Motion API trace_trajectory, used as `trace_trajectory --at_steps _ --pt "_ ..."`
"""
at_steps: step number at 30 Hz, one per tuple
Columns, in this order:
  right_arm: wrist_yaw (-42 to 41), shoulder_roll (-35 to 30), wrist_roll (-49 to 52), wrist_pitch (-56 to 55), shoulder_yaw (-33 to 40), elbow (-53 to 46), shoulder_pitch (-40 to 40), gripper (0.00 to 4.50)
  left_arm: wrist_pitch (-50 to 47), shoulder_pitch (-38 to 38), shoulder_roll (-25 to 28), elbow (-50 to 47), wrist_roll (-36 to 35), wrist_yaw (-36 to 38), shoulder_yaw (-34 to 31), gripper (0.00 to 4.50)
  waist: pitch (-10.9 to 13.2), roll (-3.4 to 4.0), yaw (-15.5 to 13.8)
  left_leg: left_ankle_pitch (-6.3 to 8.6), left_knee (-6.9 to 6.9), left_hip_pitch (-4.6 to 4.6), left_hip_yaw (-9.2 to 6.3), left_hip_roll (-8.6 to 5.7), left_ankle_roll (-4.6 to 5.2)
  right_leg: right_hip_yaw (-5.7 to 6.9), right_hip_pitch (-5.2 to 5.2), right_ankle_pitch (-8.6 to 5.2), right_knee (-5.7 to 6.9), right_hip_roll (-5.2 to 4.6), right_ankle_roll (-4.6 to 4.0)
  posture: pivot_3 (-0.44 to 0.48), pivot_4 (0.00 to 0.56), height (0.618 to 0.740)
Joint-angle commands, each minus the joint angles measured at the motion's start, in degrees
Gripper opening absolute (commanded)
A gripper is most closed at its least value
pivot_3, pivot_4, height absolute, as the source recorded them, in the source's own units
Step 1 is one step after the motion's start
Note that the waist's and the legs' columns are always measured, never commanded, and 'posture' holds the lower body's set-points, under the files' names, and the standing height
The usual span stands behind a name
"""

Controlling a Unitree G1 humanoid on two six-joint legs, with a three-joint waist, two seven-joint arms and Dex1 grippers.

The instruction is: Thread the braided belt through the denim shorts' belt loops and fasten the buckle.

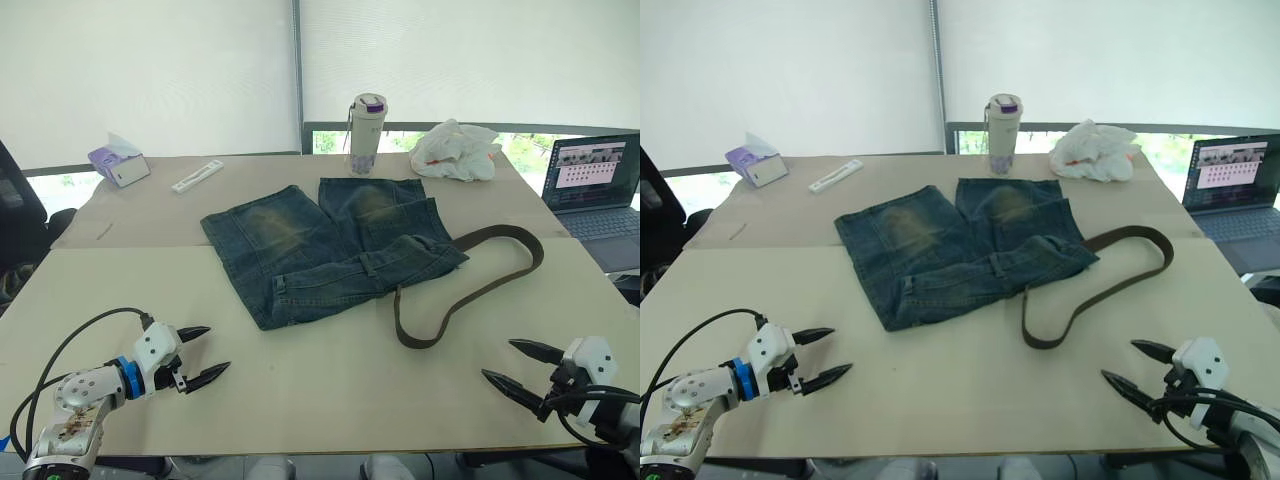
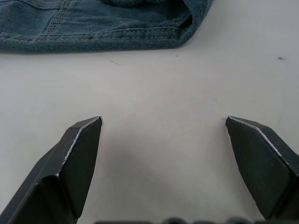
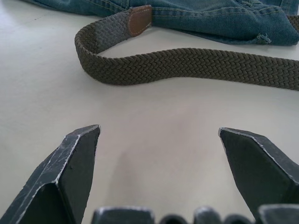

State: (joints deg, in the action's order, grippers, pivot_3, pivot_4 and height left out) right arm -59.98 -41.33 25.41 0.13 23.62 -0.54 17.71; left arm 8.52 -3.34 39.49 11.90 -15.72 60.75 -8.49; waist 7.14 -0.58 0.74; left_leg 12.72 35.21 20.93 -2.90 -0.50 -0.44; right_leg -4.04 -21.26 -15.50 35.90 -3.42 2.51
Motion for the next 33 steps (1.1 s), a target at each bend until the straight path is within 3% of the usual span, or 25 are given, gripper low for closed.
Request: trace_trajectory --at_steps 1,11,24,29,33 --pt "-0.42 -0.87 0.58 -1.26 1.77 -0.98 -0.44 4.48 0.26 0.21 -0.3 -0.57 0.2 0.33 0.95 4.43 0.0 0.0 0.0 0.0 0.0 0.0 0.0 0.0 0.0 0.0 0.0 0.0 0.0 0.0 0.0 0.0 0.15 0.74" --pt "-0.11 -0.29 0.67 -1.03 1.31 -1.31 -0.82 4.48 -0.73 0.65 -0.78 -1.38 -0.92 0.93 0.63 4.43 0.01 -0.01 0.02 0.0 0.0 0.0 0.0 0.01 0.0 0.01 0.0 0.0 0.0 0.01 0.0 0.0 0.15 0.74" --pt "0.07 0.58 1.96 -0.01 0.56 -4.13 -1.06 4.48 -10.1 2.46 -3.51 -12.8 -7.85 1.41 2.07 4.43 0.07 -0.08 0.05 0.0 0.0 0.03 -0.04 0.01 0.0 0.02 -0.01 0.0 0.0 0.02 0.0 0.0 0.15 0.74" --pt "0.14 1.42 6.99 4.84 0.03 -10.26 -1.51 4.48 -12.07 6.73 -7.25 -17.38 -3.25 -4.15 7.57 4.43 0.07 -0.09 0.03 0.0 0.02 0.09 -0.05 0.0 0.0 0.02 0.0 0.02 0.0 0.03 -0.02 0.0 0.15 0.74" --pt "1.27 1.38 8.64 8.31 -1.0 -15.47 -1.75 4.48 -9.76 13.05 -7.48 -13.4 6.77 -6.89 14.42 4.43 0.09 -0.12 0.03 0.0 0.03 0.11 -0.03 -0.05 0.0 0.03 0.0 0.03 0.0 0.05 -0.03 0.0 0.15 0.74"
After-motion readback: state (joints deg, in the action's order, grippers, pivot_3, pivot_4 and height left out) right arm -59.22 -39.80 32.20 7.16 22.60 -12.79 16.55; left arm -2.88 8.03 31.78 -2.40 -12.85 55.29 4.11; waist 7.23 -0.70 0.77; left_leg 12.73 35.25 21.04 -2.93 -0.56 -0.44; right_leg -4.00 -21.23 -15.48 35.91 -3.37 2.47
